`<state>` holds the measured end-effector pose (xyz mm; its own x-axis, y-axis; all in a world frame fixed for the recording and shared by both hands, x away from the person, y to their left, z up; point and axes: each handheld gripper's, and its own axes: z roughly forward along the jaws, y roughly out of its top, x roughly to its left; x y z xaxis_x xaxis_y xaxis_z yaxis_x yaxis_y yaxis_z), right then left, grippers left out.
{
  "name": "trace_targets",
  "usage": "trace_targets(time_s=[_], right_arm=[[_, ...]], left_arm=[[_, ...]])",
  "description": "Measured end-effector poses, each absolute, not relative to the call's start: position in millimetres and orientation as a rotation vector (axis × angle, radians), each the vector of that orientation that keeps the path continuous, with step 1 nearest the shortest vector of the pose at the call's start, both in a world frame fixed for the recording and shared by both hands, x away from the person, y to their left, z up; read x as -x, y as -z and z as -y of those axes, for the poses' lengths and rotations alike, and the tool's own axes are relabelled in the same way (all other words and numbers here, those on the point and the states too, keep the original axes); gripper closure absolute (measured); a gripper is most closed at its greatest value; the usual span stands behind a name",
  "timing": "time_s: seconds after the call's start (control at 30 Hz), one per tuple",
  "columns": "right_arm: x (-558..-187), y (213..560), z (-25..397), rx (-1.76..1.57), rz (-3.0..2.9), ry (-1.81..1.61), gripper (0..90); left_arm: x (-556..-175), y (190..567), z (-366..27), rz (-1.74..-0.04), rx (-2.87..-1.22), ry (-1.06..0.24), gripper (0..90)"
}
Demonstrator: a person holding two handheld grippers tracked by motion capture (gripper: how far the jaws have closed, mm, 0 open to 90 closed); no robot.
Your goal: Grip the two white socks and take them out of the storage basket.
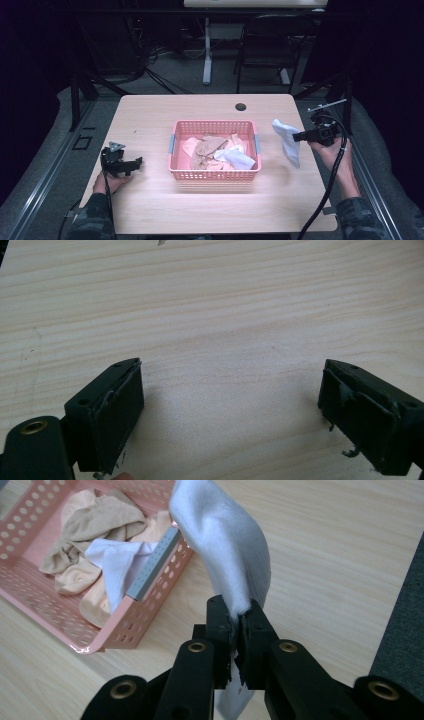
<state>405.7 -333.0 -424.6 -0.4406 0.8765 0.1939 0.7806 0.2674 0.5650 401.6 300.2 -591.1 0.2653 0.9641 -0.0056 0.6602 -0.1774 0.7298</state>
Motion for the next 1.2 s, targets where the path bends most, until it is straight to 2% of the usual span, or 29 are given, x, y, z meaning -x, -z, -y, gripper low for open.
trace_targets(time_s=[0.73, 1.2], right_arm=[[-421.6, 490.2, 343.8, -1.775, -2.440, -0.782, 83.7], [-425.9, 513.0, 344.2, -1.847, -2.471, -0.680, 80.8]], left_arm=[[-401.9, 591.1, -300.1, -1.459, -1.922, -0.630, 10.7], [-401.9, 591.1, -300.1, -1.459, -1.922, -0.630, 10.7]])
